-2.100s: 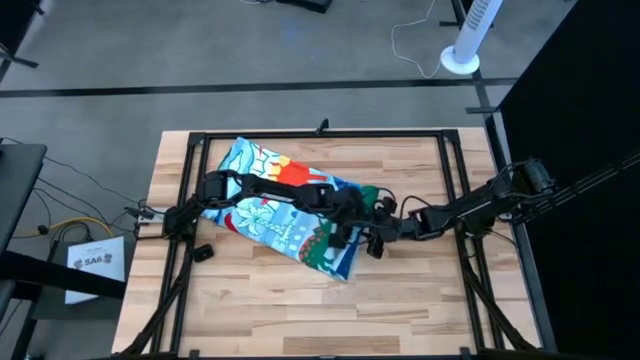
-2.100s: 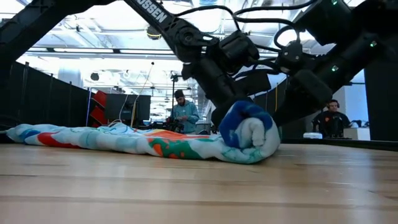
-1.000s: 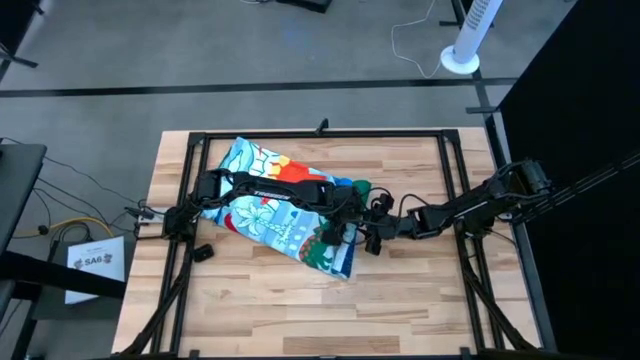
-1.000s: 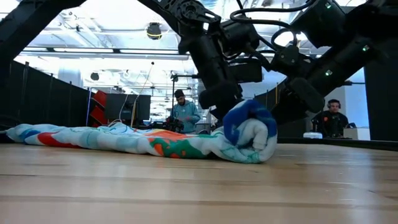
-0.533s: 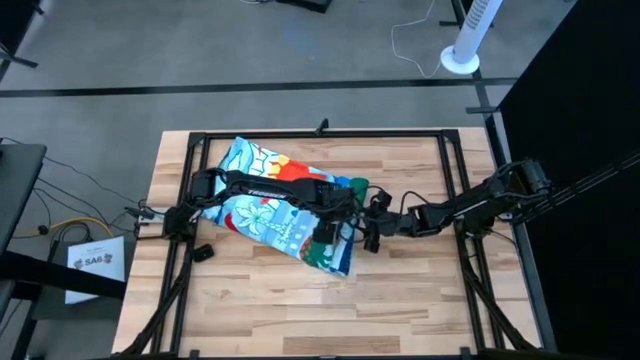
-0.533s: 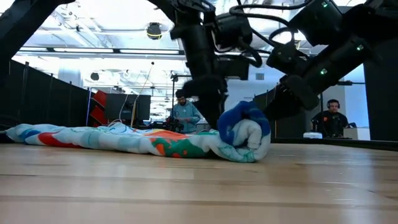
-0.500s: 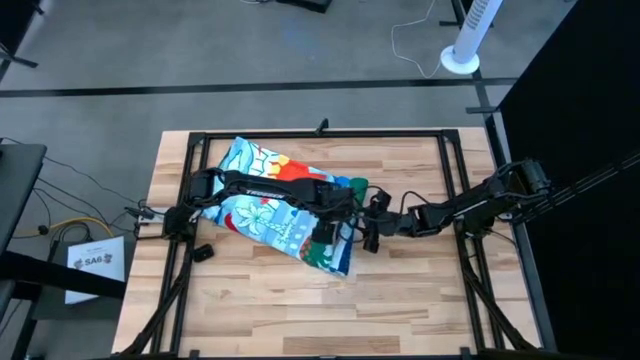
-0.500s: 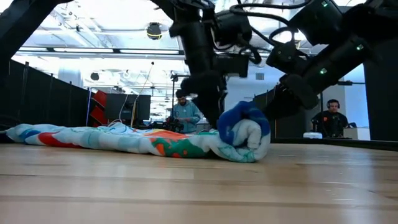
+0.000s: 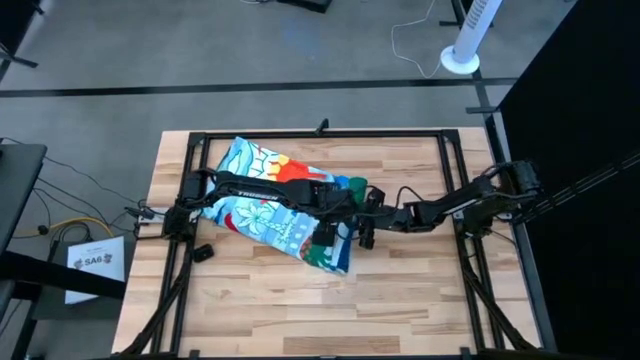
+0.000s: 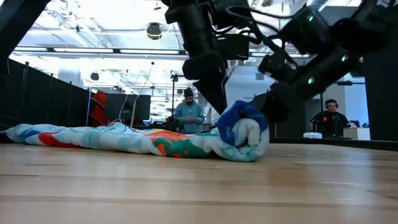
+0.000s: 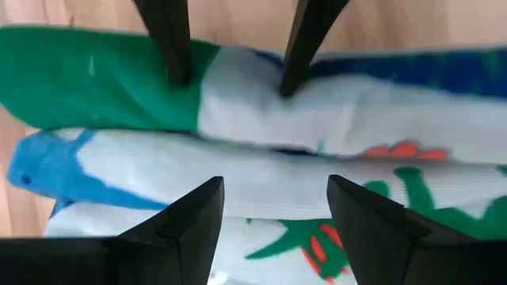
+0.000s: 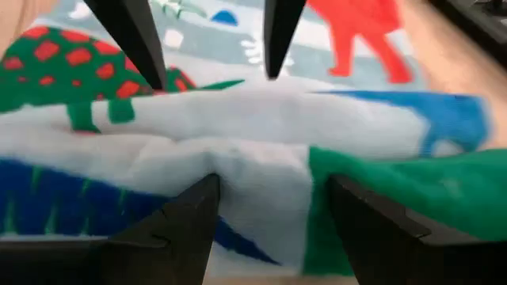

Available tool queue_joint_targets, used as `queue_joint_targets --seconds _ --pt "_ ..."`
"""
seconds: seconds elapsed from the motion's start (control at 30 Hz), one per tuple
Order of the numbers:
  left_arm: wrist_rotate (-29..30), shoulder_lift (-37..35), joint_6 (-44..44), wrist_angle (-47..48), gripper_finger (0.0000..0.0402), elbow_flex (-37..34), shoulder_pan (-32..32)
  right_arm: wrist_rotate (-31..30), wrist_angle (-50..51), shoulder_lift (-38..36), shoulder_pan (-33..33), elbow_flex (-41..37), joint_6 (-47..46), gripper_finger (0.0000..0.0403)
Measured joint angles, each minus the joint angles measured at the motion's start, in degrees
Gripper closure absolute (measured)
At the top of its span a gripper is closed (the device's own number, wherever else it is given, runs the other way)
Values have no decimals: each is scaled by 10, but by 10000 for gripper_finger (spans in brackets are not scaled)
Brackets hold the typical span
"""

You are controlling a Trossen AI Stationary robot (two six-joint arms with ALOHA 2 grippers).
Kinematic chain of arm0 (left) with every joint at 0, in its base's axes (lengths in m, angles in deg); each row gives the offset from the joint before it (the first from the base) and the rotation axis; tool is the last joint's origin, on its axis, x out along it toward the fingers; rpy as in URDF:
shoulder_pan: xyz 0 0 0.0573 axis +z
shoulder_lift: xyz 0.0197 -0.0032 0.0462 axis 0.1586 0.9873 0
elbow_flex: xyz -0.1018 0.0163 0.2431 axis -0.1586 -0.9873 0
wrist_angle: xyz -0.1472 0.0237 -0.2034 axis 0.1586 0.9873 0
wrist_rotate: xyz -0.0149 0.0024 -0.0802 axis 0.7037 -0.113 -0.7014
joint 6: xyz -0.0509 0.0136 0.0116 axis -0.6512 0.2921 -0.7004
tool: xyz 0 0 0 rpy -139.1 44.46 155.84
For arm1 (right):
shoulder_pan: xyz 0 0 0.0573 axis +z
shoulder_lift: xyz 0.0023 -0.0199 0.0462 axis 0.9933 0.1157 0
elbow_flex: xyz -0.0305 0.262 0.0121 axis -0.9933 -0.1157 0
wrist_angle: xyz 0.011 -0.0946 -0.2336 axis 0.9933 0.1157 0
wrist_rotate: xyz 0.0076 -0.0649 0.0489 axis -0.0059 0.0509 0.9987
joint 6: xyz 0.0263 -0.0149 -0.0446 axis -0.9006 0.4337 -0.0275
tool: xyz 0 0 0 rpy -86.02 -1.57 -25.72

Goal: Roll towel
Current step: Roll the multicolor dinosaur print towel

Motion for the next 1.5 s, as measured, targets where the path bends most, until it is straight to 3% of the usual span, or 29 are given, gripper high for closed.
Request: queue_joint_targets --seconds 0.3,0.7,1.0,1.23,1.5 --pt "-8 0 10 -67 190 -10 -32 3 -96 73 -2 3 10 178" --pt "-30 -6 -49 -242 190 -167 -40 11 -81 64 -12 7 25 178" --pt "-37 -6 -46 -339 190 -237 -44 32 61 -2 -86 64 79 194" --pt "-38 -5 -44 -357 190 -247 -44 151 156 28 -173 121 81 213" --pt "-33 -4 -44 -362 189 -248 -51 164 220 39 -230 131 62 268"
